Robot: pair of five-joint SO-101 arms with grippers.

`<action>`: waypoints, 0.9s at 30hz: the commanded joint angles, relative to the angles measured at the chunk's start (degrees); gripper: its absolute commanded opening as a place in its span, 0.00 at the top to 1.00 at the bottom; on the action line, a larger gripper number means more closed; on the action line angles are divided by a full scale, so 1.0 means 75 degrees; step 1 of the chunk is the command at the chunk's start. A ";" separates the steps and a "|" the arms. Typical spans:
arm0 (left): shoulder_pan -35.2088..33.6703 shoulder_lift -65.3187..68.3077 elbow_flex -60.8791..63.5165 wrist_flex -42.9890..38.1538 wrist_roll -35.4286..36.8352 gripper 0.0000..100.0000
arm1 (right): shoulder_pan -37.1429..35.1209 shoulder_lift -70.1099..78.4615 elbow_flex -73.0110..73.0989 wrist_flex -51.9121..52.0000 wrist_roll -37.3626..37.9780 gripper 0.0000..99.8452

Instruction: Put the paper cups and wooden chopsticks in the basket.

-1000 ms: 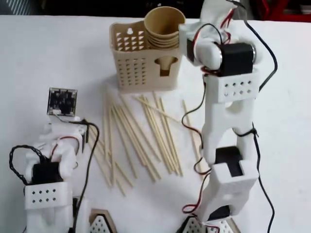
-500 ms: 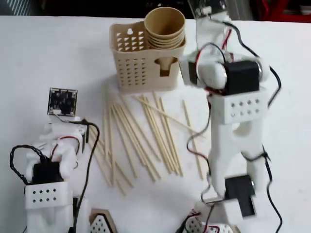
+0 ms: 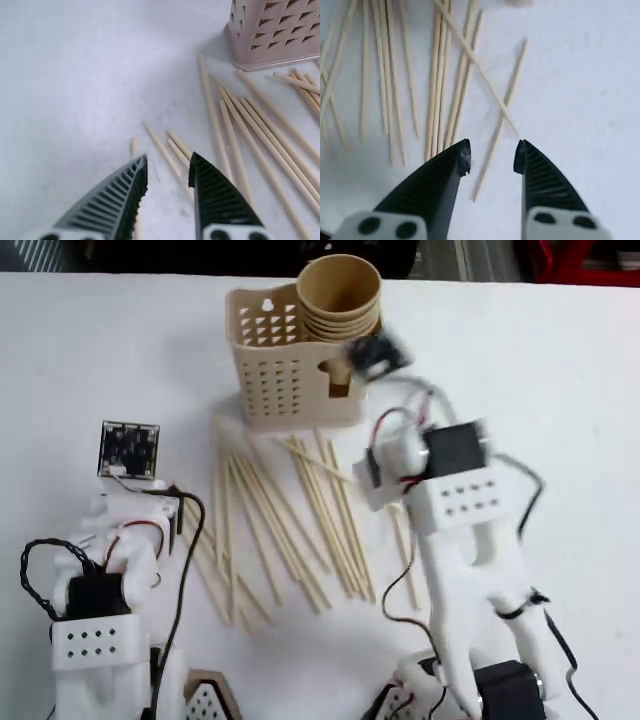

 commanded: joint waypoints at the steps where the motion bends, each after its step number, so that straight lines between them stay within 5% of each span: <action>1: -0.0076 -0.0123 -0.0023 -0.0199 0.0082 0.85 | -0.0393 -0.0275 0.1149 -0.0838 0.0141 0.80; 12: -0.0076 -0.0123 -0.0023 -0.0199 0.0082 0.85 | -0.0897 -0.0064 0.3036 -0.2620 0.0141 0.73; 16: -0.0076 -0.0123 -0.0023 -0.0199 0.0082 0.85 | -0.1518 0.0791 0.2942 -0.2678 0.0117 0.66; 27: -0.0076 -0.0123 0.0352 -0.0821 0.0035 0.85 | -0.1717 0.3405 0.1829 -0.3475 -0.0621 0.66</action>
